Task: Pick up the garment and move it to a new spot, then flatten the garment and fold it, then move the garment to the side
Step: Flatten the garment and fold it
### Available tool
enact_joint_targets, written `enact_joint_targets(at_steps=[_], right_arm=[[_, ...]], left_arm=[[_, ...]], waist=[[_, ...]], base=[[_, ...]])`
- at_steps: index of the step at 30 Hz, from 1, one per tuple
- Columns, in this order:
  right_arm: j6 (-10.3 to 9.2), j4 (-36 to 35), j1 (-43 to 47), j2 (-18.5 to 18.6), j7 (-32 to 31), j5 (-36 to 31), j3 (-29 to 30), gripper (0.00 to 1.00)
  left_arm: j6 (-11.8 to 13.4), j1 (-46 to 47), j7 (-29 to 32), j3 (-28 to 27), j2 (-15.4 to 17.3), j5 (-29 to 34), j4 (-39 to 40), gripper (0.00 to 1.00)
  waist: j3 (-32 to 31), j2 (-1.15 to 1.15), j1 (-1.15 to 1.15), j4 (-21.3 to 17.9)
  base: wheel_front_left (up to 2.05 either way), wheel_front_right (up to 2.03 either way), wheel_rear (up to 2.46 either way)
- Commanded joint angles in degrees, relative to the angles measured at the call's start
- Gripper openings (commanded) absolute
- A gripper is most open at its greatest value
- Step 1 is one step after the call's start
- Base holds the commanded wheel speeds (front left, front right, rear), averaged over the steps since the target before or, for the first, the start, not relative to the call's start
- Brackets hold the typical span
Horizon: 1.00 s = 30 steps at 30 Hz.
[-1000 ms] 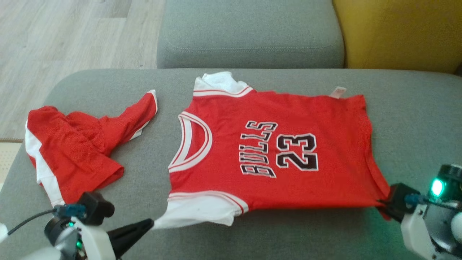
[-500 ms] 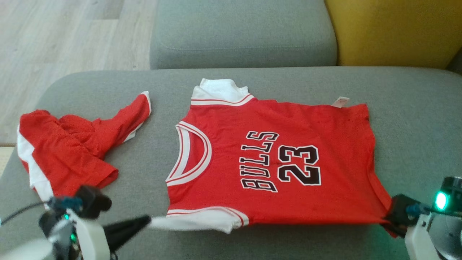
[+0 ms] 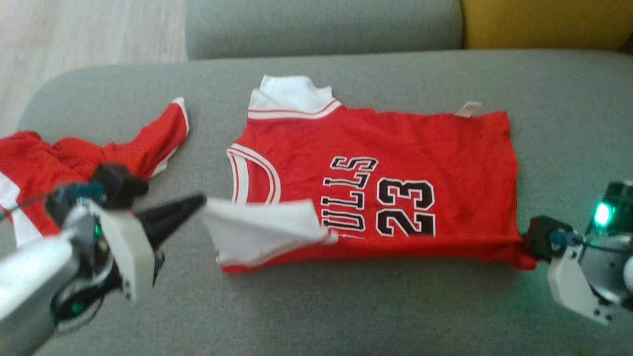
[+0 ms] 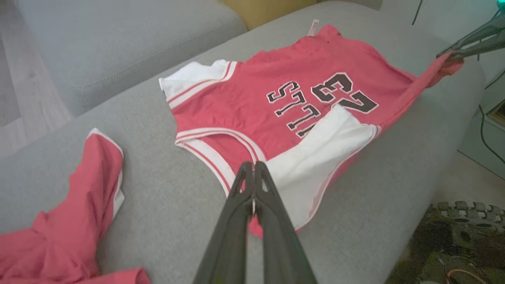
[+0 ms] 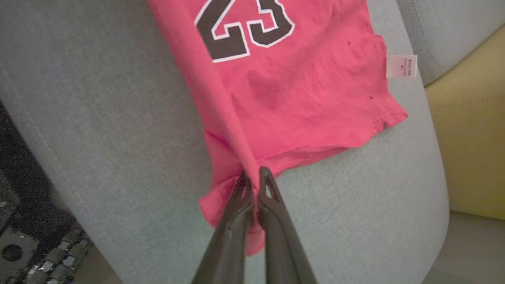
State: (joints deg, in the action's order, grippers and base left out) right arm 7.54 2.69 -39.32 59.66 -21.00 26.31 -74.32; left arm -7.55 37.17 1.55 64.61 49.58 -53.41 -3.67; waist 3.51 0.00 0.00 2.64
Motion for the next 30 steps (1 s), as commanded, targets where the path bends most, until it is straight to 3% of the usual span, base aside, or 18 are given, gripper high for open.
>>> enact_joint_targets(at_steps=[1,13,19,20,21,22,26,30], right_arm=[[-0.05,-0.1,-0.9,1.2,0.4,-0.7,1.0,0.00],[-0.05,6.2,-6.1,-4.1,2.3,-5.0,1.0,0.00],[-0.05,11.3,-9.2,-6.7,5.4,-5.2,1.0,0.00],[-0.05,12.0,-9.7,-7.2,6.4,-5.1,1.0,0.40],[-0.05,12.8,-9.9,-7.7,7.1,-5.0,1.0,0.98],[-0.05,13.5,-10.1,-8.2,7.6,-5.1,1.0,1.00],[-0.05,17.6,-12.2,-10.0,11.4,-2.4,1.0,1.00],[-0.05,24.0,-14.5,-11.7,16.2,3.7,2.2,1.00]], left_arm=[[0.1,4.6,-0.7,-2.8,1.6,0.5,-0.1,0.00],[0.1,16.1,-5.1,3.0,-7.4,2.5,-13.2,0.00],[0.1,19.2,-7.8,4.5,-10.1,1.5,-20.4,0.00],[0.1,19.4,-7.9,4.8,-10.5,1.3,-21.4,0.00],[0.1,19.7,-8.2,5.1,-10.9,1.3,-22.5,0.41],[0.1,19.9,-8.5,5.3,-11.2,1.4,-23.5,1.00],[0.5,20.3,-11.3,4.7,-12.8,0.8,-28.0,1.00],[3.4,20.2,-14.6,2.6,-14.5,1.0,-31.7,1.00]], waist=[[1.9,0.00,0.00,-0.2],[7.8,0.00,0.00,-0.9],[9.3,0.00,0.00,-1.8],[9.5,0.00,0.00,-1.9],[9.6,0.00,0.00,-2.0],[9.6,0.00,0.00,-2.1],[9.5,0.00,0.00,-2.4],[8.5,0.00,0.00,-2.6]], base=[[0.00,0.00,0.00],[0.00,0.00,0.00],[0.00,0.00,0.00],[0.00,0.00,0.00],[0.00,0.00,0.00],[0.00,0.00,0.00],[0.00,0.00,0.00],[0.00,0.00,0.00]])
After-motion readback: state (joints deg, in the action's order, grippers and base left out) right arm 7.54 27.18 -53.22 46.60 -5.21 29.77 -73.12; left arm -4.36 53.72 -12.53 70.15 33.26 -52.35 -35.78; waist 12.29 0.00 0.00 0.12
